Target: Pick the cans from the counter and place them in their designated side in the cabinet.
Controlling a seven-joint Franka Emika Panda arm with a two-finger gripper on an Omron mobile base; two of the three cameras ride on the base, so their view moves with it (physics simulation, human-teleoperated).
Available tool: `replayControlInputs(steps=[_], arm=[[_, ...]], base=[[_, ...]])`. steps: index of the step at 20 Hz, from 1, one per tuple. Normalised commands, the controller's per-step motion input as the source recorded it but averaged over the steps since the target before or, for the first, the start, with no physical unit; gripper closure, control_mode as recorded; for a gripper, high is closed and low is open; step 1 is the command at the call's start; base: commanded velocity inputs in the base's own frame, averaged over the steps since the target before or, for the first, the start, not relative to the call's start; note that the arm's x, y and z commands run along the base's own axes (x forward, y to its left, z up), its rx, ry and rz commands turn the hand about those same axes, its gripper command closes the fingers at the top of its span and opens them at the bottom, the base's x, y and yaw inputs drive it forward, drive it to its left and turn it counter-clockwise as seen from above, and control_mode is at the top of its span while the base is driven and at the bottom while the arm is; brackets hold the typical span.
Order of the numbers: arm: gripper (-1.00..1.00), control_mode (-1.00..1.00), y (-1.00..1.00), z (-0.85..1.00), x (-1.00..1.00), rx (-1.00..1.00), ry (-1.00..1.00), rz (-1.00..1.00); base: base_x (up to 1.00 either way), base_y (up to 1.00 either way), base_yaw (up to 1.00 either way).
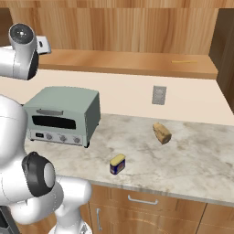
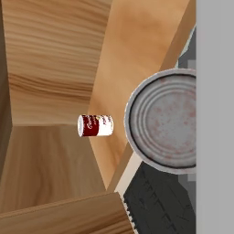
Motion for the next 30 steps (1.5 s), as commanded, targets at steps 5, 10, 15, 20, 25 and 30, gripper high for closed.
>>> replayControlInputs(steps=[5,10,15,20,25,30], arm=[[1.00,-1.00,0.13,-0.06,0.24,0.00,0.00,0.01],[1.00,-1.00,0.10,0.00,0.21,0.00,0.00,0.01],[1.00,-1.00,0.10,0.00,0.21,0.00,0.00,0.01],[1.00,-1.00,0.10,0.00,0.17,0.00,0.00,0.01],[1.00,-1.00,0.07,0.00,0.16,0.00,0.00,0.01],[1.00,-1.00,0.02,0.00,0.11,-0.02,0.00,0.00]], base=[[0.00,0.00,0.00],[0.00,0.00,0.00],[0.00,0.00,0.00],[0.00,0.00,0.00],[0.00,0.00,0.00],[0.00,0.00,0.00]])
